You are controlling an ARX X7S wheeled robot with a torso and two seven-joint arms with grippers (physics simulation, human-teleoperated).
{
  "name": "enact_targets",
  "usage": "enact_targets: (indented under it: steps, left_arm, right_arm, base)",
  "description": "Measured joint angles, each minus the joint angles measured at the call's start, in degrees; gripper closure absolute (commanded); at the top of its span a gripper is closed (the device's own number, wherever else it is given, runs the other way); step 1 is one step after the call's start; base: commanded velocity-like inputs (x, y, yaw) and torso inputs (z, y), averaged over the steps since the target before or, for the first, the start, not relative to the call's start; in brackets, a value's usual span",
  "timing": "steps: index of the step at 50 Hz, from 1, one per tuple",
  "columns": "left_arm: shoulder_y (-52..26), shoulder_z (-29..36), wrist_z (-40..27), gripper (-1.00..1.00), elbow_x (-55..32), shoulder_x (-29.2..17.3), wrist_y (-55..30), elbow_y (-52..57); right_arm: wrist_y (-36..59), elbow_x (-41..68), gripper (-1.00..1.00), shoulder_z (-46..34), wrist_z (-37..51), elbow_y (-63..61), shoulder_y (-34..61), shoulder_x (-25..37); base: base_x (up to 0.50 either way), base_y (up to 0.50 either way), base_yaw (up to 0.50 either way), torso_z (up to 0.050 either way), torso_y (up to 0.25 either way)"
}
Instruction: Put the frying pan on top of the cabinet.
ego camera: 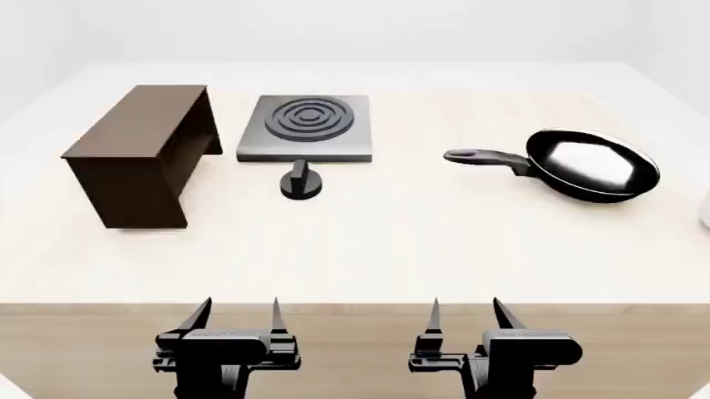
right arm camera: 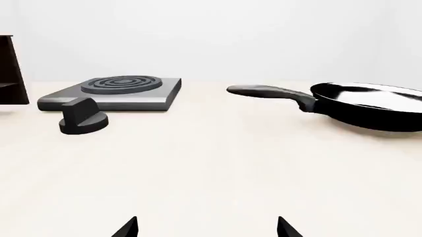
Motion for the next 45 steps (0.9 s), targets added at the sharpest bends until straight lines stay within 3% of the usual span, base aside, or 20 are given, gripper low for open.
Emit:
enact_targets:
  steps: [7,45]
  left_arm:
    - [0.0,0.9,-0.8,-1.0,-0.6,-0.7,0.3,-0.1]
    - [0.0,6.0,-5.5,-1.0,-2.9,-4.5,2.1,-1.2]
  right_arm:
    - [0.2,0.6,-1.0,-1.0,0.7,0.3,0.2,0.7]
    - [4.4,5.5,-1.0,-4.3,5.9,-0.9,1.2,4.3]
  base:
    - [0.0,0.0,0.0,0.0,0.0]
    - [0.0,-0.5,0.0,0.0,0.0]
